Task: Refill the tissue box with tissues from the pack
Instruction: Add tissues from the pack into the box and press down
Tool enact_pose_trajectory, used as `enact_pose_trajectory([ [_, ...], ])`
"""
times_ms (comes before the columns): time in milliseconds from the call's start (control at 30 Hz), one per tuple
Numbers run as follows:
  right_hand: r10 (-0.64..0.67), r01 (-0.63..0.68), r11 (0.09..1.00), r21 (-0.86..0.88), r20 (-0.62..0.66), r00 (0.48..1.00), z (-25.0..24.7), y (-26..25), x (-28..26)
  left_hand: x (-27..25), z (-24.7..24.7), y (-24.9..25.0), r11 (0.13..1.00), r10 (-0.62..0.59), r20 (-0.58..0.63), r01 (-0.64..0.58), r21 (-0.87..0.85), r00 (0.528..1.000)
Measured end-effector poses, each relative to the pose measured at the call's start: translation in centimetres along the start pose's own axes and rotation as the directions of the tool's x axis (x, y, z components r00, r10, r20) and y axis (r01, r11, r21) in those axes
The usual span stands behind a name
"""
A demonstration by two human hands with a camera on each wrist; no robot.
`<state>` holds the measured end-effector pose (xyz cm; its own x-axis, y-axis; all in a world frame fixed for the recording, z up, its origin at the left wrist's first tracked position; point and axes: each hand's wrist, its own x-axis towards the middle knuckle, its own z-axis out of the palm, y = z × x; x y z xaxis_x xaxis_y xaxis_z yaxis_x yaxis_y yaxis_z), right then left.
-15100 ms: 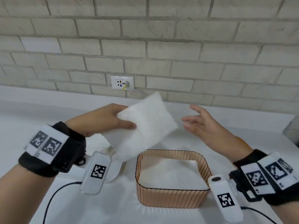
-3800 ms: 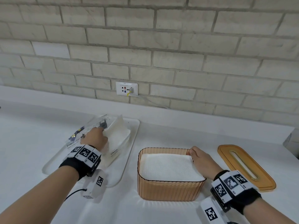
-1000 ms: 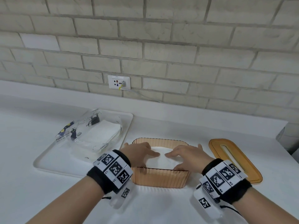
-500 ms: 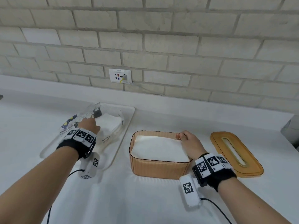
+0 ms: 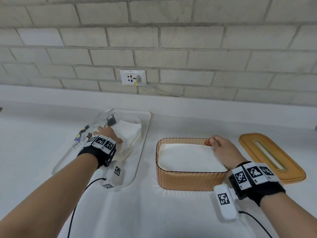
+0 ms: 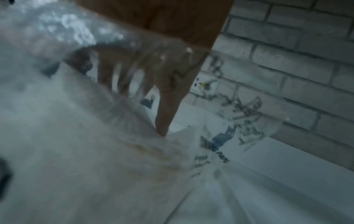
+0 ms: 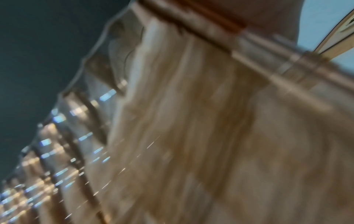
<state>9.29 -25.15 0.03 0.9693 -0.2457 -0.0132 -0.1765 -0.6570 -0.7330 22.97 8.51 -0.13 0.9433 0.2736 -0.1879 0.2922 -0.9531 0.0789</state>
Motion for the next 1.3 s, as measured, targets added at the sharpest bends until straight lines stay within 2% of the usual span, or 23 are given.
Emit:
enact_pose_trajectory([
  [67,0.002,-0.002,1.000,-0.004,0.005,1.000,0.0,0.0,0.0,0.4,-0.2,0.0,1.000,0.016,0.035,-0.016,0.005,0.999],
  [267,0.006,-0.006,0.999,0.051,-0.001,1.000,0.1,0.2,0.0,-0.4,0.6,0.7,1.000,-0.015,-0.096,0.017,0.015,0.995],
  [333,0.001,-0.001,0.999,0.054,0.001,1.000,0.1,0.0,-0.1,-0.7,0.8,0.7,0.999,-0.028,-0.099,0.026,-0.021,0.995],
  [533,-0.005,0.005,0.997,0.081,-0.003,1.000,0.2,0.2,-0.2,-2.0,-2.0,0.4,0.965,0.116,-0.004,-0.113,-0.235,0.993],
  [667,0.016,-0.016,0.999,0.029,0.003,1.000,0.2,0.0,-0.3,-5.3,-5.8,0.3,0.876,0.216,-0.081,-0.230,-0.425,0.973],
  [800,0.009,-0.005,0.999,-0.051,0.085,0.996,-1.0,-1.2,-0.5,-9.9,-9.4,1.1,0.681,0.375,-0.164,-0.391,-0.620,0.912],
  [900,-0.150,0.150,0.989,0.004,0.061,0.987,-3.1,-3.4,-1.0,-12.6,-10.4,2.6,0.580,0.514,-0.135,-0.459,-0.673,0.847],
  [967,-0.215,0.202,0.967,0.156,0.066,0.974,-4.6,-5.6,-1.6,-13.8,-10.3,3.7,0.558,0.605,-0.079,-0.493,-0.667,0.792],
  [1067,-0.282,0.205,0.900,0.385,0.156,0.947,-5.9,-7.5,-2.0,-15.1,-9.6,5.6,0.543,0.707,-0.015,-0.557,-0.629,0.707],
  [1200,-0.338,0.242,0.898,0.368,0.221,0.915,-5.6,-7.6,-2.1,-16.2,-8.5,8.0,0.560,0.780,-0.011,-0.705,-0.436,0.626],
  [1300,-0.345,0.255,0.888,0.382,0.189,0.919,-5.0,-7.1,-2.2,-15.7,-8.0,8.2,0.537,0.781,-0.080,-0.731,-0.421,0.619],
])
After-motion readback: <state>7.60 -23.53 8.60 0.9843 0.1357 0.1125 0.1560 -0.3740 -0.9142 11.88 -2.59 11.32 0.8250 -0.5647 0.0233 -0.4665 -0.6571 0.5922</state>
